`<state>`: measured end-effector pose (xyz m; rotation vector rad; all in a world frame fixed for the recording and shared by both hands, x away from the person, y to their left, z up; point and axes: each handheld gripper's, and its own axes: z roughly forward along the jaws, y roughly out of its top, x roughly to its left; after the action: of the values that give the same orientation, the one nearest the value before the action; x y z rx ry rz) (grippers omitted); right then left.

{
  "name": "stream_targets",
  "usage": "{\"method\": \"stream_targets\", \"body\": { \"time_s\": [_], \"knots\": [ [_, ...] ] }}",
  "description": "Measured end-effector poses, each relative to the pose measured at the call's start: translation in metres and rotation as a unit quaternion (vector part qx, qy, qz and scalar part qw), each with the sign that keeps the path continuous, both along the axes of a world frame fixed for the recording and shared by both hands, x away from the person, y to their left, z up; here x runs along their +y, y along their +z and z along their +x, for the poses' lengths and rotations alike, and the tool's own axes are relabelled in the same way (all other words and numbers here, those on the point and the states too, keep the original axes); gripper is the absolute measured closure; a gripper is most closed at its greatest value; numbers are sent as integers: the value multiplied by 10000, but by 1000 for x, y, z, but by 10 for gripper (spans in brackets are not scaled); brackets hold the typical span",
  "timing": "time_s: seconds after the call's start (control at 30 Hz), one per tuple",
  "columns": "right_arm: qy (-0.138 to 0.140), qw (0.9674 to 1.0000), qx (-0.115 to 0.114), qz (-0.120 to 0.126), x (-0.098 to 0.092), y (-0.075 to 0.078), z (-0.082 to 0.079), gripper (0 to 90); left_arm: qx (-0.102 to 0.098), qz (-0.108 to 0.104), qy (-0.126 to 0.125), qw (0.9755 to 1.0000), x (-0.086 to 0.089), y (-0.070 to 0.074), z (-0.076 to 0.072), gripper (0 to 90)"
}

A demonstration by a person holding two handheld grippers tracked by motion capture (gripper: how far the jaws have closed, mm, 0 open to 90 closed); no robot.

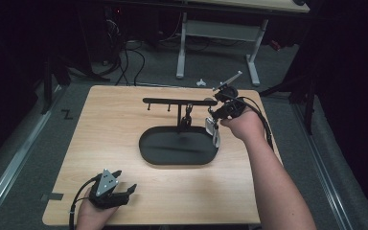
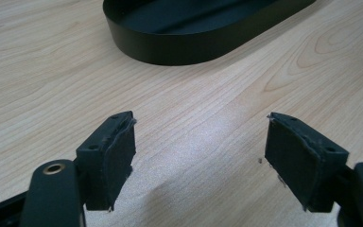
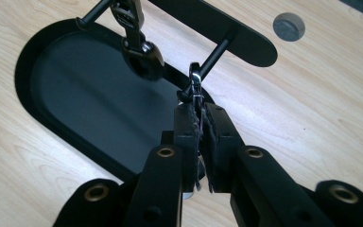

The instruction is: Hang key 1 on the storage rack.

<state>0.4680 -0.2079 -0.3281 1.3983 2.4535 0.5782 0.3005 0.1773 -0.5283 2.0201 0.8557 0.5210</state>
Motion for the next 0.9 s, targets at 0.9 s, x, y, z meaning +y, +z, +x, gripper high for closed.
{"method": "stream_targets", "body": {
  "time_s": [0.9],
  "knots": [
    [-268, 9996, 18, -44, -4, -26, 3, 797, 41, 25, -40, 10000, -1, -1, 0, 256]
  ]
}}
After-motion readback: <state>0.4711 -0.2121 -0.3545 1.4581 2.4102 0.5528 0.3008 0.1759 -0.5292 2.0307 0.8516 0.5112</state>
